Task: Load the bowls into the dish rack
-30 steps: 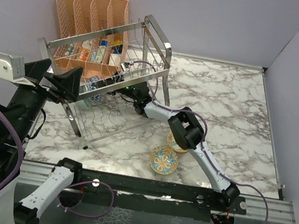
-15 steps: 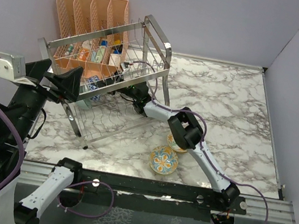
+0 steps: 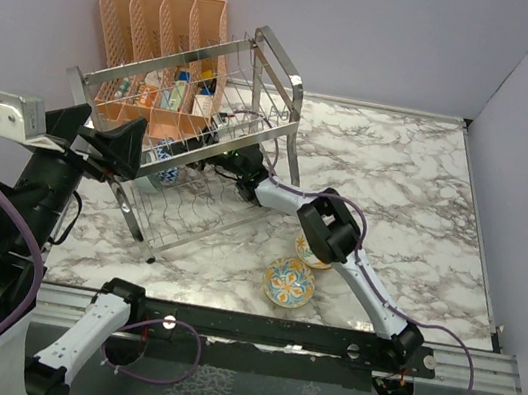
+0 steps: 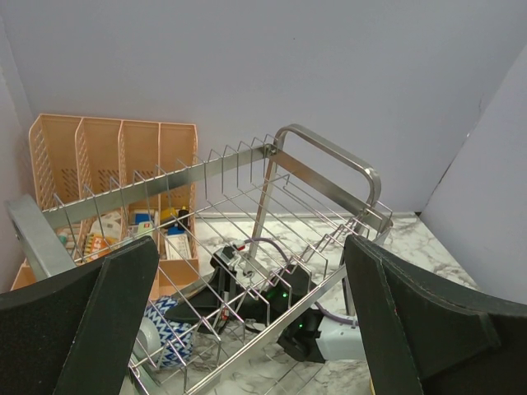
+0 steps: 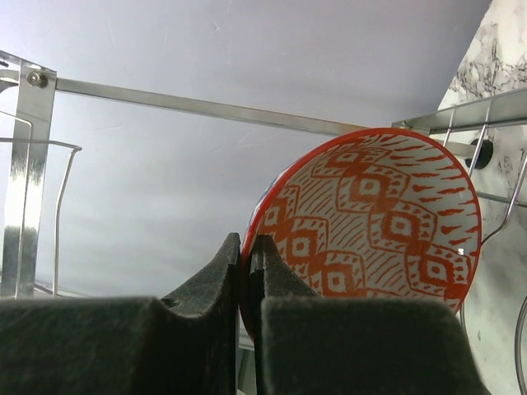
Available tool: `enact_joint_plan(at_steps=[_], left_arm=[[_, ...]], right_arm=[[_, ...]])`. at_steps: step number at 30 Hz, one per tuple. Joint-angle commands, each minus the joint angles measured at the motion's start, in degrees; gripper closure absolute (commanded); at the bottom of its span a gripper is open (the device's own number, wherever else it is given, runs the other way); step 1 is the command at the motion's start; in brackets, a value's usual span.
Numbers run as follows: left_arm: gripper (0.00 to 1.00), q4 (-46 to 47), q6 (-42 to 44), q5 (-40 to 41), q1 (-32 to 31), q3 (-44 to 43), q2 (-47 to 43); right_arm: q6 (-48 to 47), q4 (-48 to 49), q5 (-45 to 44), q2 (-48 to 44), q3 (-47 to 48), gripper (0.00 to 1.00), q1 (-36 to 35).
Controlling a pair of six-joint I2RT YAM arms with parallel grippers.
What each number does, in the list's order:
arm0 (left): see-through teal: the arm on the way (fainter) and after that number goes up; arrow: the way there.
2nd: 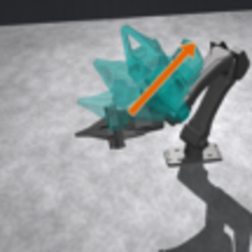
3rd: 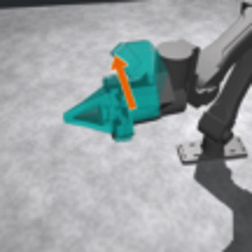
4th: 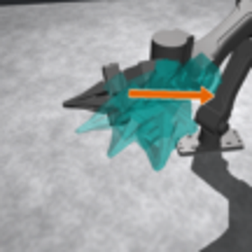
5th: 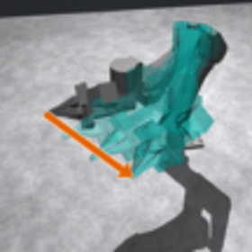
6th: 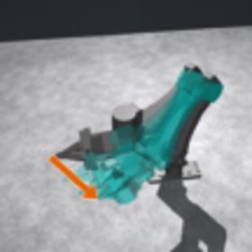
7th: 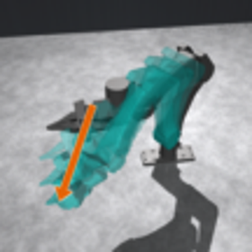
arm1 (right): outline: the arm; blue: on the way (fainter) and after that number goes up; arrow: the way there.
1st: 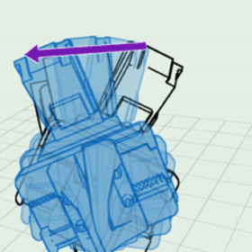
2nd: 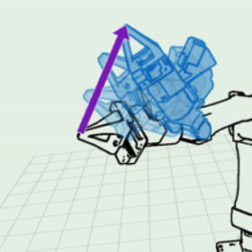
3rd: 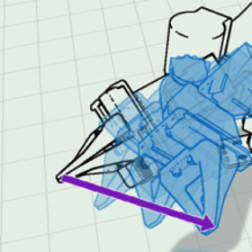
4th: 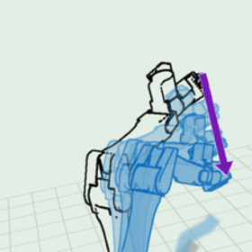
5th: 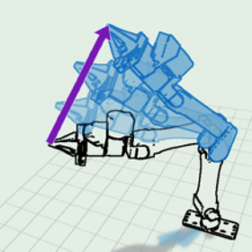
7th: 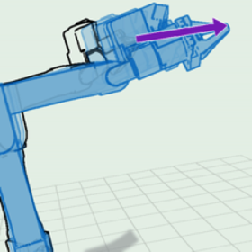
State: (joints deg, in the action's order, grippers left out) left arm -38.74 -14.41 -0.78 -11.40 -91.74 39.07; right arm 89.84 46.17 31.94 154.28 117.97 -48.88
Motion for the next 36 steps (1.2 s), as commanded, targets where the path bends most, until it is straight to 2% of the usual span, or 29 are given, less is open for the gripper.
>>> enact_joint_plan(at_steps=[1, 14, 18, 20, 27, 32, 36], left_arm=[[0.01, 0.0, 0.5, -0.5, -0.3, 0.5, -0.1], [0.01, 0.0, 0.6, -0.2, -0.2, 0.6, 0.0], [0.01, 0.0, 0.6, 0.0, -0.3, 0.9, -0.1], [0.01, -0.1, 0.6, -0.1, -0.3, 0.9, 0.0], [0.01, 0.1, 0.6, -0.1, -0.2, 0.3, 0.2], [0.01, 0.4, 0.5, -0.3, -0.3, 0.7, 0.1], [0.01, 0.2, 0.7, -0.2, -0.3, 0.3, 0.2]], right_arm=[[3.2, -3.7, 3.1, 0.5, -1.2, 0.99, -0.4], [2.1, -9.8, 2.5, 1.5, -0.1, 0.94, -0.5], [5.6, -6.3, 2.6, 1.7, -2.2, 0.95, -0.4], [6.7, -5.0, 2.8, 1.6, -2.2, 0.99, -0.4], [7.2, -6.2, 3.2, -1.0, -2.0, 0.99, -0.5], [12.2, -0.7, 4.1, 0.6, -2.8, 0.99, -0.9], [11.9, -0.7, 3.8, 0.4, -1.5, 0.99, -1.0]])
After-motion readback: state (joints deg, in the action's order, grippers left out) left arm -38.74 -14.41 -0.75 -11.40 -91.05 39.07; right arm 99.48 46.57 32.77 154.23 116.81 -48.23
